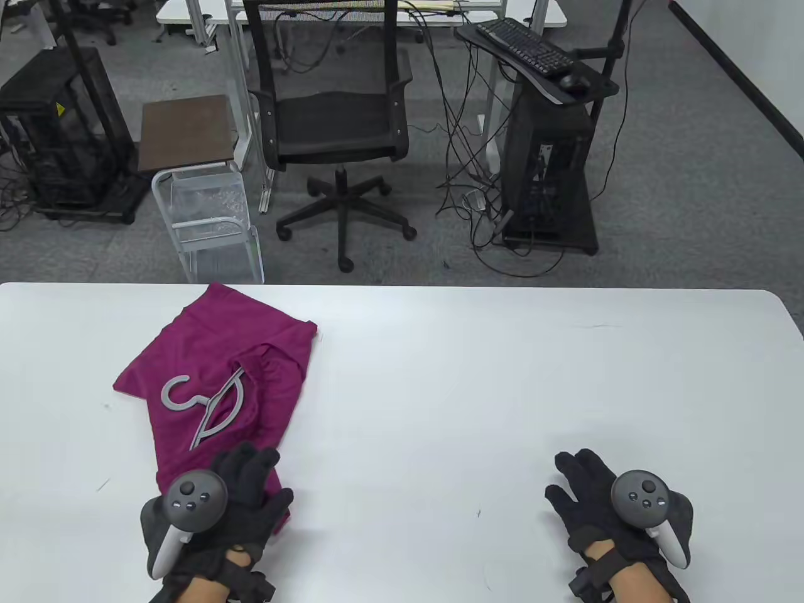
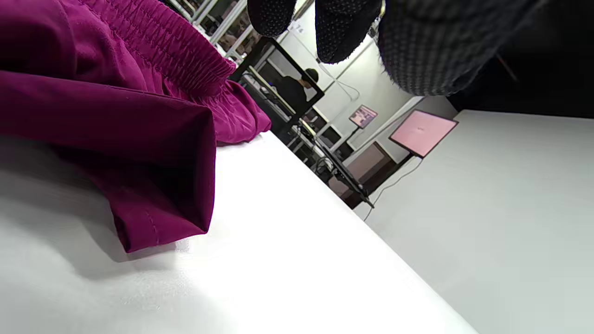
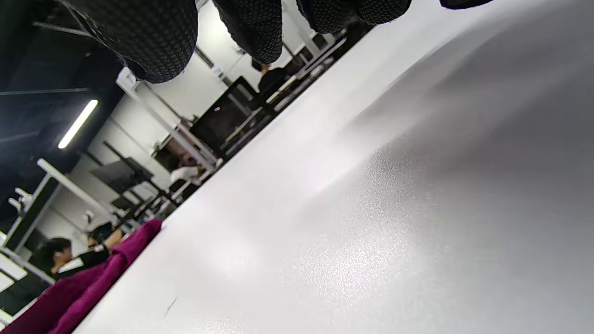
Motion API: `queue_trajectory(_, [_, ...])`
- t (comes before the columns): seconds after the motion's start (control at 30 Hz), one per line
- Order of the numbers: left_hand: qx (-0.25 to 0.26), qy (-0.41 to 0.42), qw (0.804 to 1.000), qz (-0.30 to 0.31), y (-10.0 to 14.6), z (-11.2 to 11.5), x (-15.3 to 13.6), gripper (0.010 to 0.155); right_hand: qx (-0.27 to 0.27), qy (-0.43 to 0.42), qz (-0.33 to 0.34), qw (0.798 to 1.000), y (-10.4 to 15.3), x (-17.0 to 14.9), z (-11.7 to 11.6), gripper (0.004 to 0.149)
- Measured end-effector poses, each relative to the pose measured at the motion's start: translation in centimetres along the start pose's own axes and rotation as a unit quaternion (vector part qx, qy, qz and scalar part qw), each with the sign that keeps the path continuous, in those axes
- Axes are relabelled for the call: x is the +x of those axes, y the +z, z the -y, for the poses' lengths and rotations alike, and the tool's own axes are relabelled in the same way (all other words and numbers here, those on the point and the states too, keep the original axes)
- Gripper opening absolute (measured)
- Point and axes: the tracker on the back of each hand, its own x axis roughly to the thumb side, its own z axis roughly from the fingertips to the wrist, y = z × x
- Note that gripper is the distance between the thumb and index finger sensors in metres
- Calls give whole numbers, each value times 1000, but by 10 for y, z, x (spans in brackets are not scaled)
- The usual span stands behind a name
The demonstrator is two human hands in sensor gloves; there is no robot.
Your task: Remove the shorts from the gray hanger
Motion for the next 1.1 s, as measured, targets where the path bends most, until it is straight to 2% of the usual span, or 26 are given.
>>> queue_trajectory(0.77, [14, 11, 1000, -6, 3, -5, -4, 73, -2, 2, 4, 1000, 7, 1, 3, 69])
queue_trajectory(0.93, [37, 20, 999, -6, 7, -13, -7, 73, -1, 3, 8, 1000, 10, 3, 2, 69])
queue_trajectory(1.1, [62, 63, 996, 5, 10, -21, -13, 72, 3, 5, 6, 1000, 11, 4, 1, 69])
